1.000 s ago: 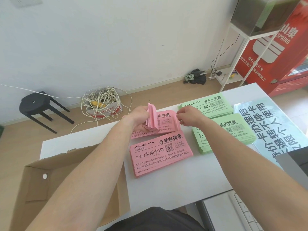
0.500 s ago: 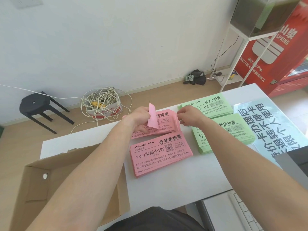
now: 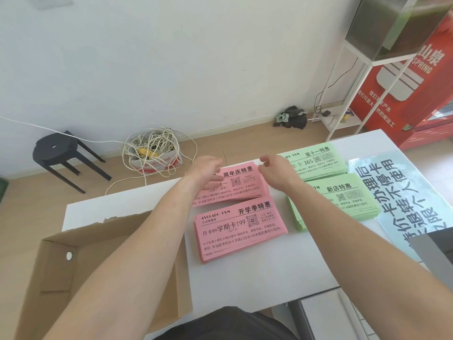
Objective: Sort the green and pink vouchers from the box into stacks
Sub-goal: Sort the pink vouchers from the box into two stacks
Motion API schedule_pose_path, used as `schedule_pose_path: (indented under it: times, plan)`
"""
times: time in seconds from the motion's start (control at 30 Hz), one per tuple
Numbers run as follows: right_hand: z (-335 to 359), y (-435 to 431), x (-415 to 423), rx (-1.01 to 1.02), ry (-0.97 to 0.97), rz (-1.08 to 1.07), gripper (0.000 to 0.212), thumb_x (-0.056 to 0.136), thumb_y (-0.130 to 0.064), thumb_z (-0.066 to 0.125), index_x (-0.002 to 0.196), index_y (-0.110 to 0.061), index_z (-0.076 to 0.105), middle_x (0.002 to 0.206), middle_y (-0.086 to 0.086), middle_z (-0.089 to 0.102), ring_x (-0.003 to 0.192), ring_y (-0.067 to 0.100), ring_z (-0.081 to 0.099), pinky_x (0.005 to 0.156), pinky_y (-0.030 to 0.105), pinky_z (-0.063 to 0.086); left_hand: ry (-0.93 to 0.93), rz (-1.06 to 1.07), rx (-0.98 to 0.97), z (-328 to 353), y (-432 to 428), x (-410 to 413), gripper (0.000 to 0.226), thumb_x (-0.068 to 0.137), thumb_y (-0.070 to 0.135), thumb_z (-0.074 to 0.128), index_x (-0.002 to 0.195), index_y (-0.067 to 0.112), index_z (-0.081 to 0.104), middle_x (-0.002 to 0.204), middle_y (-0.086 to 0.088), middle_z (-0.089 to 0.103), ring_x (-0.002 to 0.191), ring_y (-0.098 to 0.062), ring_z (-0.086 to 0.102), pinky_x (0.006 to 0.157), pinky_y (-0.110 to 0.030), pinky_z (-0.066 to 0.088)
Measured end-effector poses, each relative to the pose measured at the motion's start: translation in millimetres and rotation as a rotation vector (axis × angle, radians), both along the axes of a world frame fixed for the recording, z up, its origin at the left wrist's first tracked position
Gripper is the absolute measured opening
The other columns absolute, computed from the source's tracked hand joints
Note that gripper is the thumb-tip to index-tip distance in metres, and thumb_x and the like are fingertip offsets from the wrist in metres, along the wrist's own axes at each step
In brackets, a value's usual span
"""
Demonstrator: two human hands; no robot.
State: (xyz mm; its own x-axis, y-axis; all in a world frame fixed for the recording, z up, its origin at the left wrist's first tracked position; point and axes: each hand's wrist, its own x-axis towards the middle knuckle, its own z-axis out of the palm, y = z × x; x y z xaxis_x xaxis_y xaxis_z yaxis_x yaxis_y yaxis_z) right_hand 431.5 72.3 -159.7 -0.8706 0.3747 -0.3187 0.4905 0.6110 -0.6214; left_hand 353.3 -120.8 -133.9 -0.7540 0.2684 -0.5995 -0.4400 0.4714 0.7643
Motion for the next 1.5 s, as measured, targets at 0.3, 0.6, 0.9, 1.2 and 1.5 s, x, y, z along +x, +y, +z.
schedule_pose_path:
  times: [0.3, 0.6, 0.9, 1.2, 1.5]
  plan:
    - [-8, -25, -21, 0.192, -0.286, 0.189, 0.096, 0.083, -0.045, 0.071, 0.158, -0.023, 0.015, 0.159, 0.018, 0.022, 0.126, 0.037, 0.053, 0.101, 0.046, 0.049, 0.267, -0.211, -0.574, -27, -38, -9, 0.09, 0.083, 0.038, 0.078, 0.151, 0.007, 0.027, 0.147, -0.016, 0.043, 0.131, -0.032, 0.049, 0.1, -0.039, 0.044]
    - [-26, -46, -33, 0.019, -0.372, -0.056, 0.096, 0.092, -0.042, 0.054, 0.156, 0.001, -0.002, 0.146, 0.016, 0.047, 0.131, 0.035, 0.049, 0.103, 0.042, 0.042, 0.108, 0.086, -0.432, -56, -28, -5, 0.092, 0.092, 0.033, 0.068, 0.156, 0.005, 0.008, 0.137, -0.012, 0.059, 0.123, -0.033, 0.058, 0.102, -0.04, 0.047]
    - [-30, -37, -37, -0.163, -0.325, -0.203, 0.105, 0.092, -0.044, 0.062, 0.155, 0.003, -0.009, 0.15, 0.018, 0.044, 0.137, 0.036, 0.043, 0.113, 0.044, 0.036, 0.097, 0.068, -0.427, -61, -15, -7, 0.073, 0.091, 0.037, 0.062, 0.145, 0.004, 0.025, 0.128, -0.012, 0.063, 0.117, -0.034, 0.061, 0.099, -0.042, 0.05]
    - [-32, -18, -52, -0.152, -0.312, -0.113, 0.093, 0.078, -0.034, 0.08, 0.146, -0.008, 0.021, 0.12, 0.01, 0.061, 0.11, 0.027, 0.06, 0.096, 0.039, 0.048, 0.137, -0.015, -0.461, -63, -12, -2, 0.099, 0.088, 0.037, 0.066, 0.155, 0.006, 0.0, 0.12, -0.007, 0.067, 0.107, -0.032, 0.066, 0.093, -0.043, 0.055]
    - [-26, -14, -48, -0.087, -0.299, -0.064, 0.124, 0.075, -0.024, 0.086, 0.159, -0.013, -0.005, 0.134, 0.014, 0.055, 0.121, 0.031, 0.057, 0.098, 0.04, 0.047, 0.193, -0.058, -0.437, -64, -27, -3, 0.11, 0.084, 0.042, 0.077, 0.159, 0.019, -0.001, 0.134, -0.007, 0.063, 0.12, -0.032, 0.061, 0.102, -0.042, 0.047]
